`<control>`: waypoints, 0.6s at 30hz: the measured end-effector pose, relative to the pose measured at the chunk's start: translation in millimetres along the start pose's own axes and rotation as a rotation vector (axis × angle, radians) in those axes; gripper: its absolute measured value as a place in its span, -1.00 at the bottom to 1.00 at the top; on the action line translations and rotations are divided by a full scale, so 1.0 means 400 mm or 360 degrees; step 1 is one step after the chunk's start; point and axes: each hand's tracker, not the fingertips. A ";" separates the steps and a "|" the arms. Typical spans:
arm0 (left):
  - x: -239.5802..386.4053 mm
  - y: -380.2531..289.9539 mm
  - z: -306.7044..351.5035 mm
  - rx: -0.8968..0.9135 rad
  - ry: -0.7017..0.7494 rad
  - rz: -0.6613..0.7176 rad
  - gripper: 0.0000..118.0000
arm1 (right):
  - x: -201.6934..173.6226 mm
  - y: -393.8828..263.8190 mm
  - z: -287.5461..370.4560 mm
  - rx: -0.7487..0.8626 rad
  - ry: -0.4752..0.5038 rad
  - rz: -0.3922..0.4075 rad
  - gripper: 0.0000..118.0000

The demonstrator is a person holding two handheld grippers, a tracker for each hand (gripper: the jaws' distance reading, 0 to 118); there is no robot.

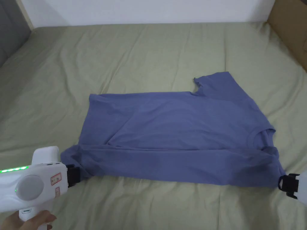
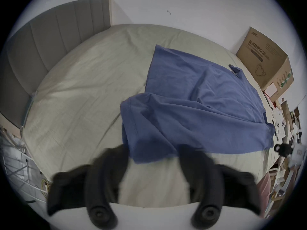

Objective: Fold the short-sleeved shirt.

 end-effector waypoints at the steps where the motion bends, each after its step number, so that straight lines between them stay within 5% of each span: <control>1: -0.001 0.005 -0.022 -0.0035 -0.0024 0.0027 0.44 | 0.002 -0.009 -0.005 -0.0015 0.0009 -0.0019 -1.00; 3: 0.001 0.008 -0.071 -0.0050 -0.0025 0.0024 0.17 | 0.005 -0.025 -0.011 -0.0034 0.0013 -0.0041 -1.00; 7: -0.002 -0.002 -0.149 -0.0152 0.0016 0.0023 0.12 | 0.014 -0.045 -0.021 -0.0055 -0.0015 -0.0032 -1.00; 8: 0.002 0.009 -0.134 -0.0158 0.0022 -0.0006 -0.04 | 0.020 -0.047 -0.021 -0.0049 -0.0019 -0.0043 -1.00; 9: 0.006 0.019 -0.114 -0.0145 0.0013 -0.0035 -0.64 | 0.028 -0.047 -0.022 -0.0029 -0.0011 -0.0076 -0.82; 10: 0.009 0.019 -0.099 -0.0101 -0.0047 -0.0077 -0.89 | 0.038 -0.040 -0.022 -0.0003 0.0021 -0.0124 -0.54; 12: 0.012 0.033 -0.102 -0.0149 -0.0076 -0.0045 -0.89 | 0.050 -0.016 -0.032 0.0024 0.0040 -0.0174 0.41; 13: 0.019 0.034 -0.106 -0.0160 -0.0049 -0.0135 -0.89 | 0.048 0.001 -0.046 0.0010 0.0020 -0.0160 0.47; 16: 0.045 0.025 -0.085 -0.0151 -0.0027 -0.0160 -0.89 | 0.045 0.040 -0.091 0.0010 0.0028 -0.0108 0.32; 17: 0.043 0.024 -0.084 -0.0147 -0.0027 -0.0147 -0.89 | 0.042 0.046 -0.111 -0.0033 0.0056 -0.0076 -0.01; 18: 0.036 0.021 -0.083 -0.0145 -0.0032 -0.0120 -0.89 | 0.040 0.047 -0.134 -0.0049 0.0096 -0.0033 -0.74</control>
